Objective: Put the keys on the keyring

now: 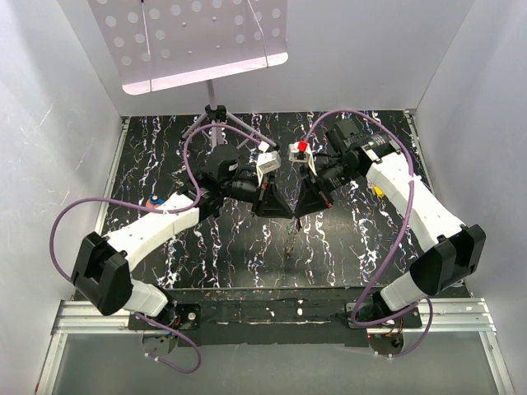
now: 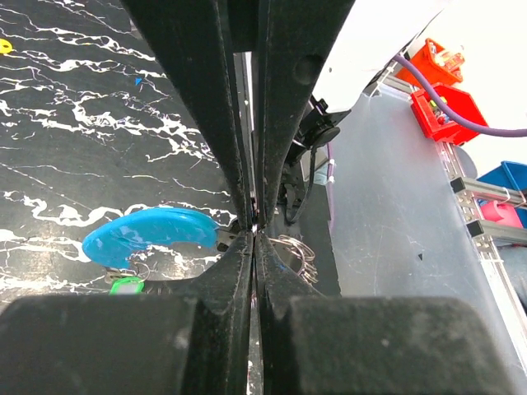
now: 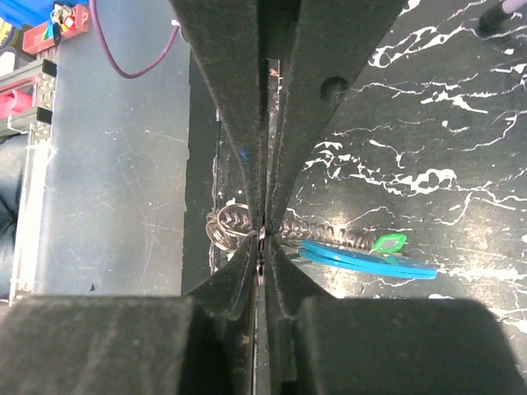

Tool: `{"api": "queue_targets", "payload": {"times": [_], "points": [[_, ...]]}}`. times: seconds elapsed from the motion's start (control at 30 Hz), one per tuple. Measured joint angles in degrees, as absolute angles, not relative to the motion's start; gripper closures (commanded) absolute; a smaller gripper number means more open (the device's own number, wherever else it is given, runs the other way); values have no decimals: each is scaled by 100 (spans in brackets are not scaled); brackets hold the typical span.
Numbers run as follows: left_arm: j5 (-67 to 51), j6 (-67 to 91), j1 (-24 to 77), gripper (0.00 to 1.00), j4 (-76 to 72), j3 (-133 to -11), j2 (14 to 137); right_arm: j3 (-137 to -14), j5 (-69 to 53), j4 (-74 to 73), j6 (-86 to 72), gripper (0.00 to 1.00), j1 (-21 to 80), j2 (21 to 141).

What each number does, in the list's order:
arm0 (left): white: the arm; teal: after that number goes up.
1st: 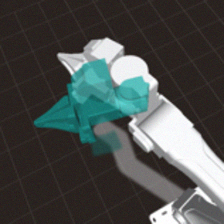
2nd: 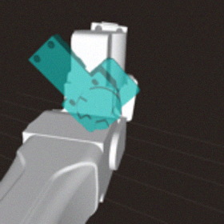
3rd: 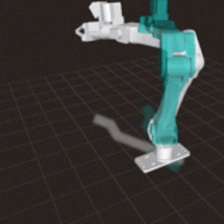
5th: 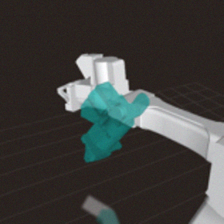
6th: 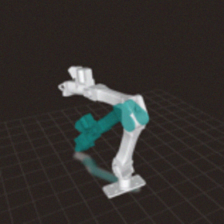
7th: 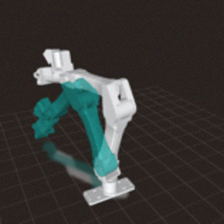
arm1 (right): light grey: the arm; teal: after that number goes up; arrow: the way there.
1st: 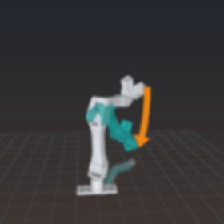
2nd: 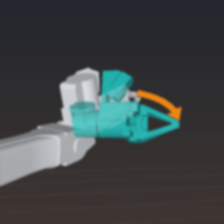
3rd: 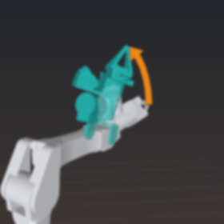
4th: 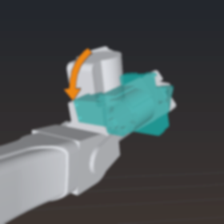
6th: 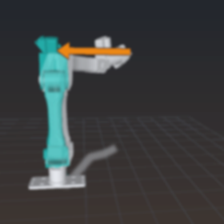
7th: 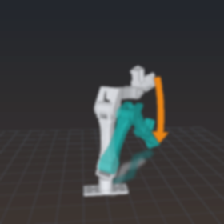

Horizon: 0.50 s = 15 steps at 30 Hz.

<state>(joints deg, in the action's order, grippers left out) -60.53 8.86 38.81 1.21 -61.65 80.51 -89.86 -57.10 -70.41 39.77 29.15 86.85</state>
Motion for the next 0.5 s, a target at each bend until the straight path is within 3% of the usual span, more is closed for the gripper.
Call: {"api": "queue_targets", "payload": {"times": [0.1, 0.3, 0.5], "points": [[-6034, 972, 3804, 100, -30, -6097, 7994, -9102, -5756, -7019, 3787, 56, 2860, 8707], [-5905, 1900, 3227, 100, -1459, -5124, 7334, -9734, -6036, -7026, 3726, 50, 2565, 8707], [-5216, 3385, 2823, 100, -4403, -4021, 6705, -9765, -6757, -6755, 3669, 47, 2434, 8401]]}}
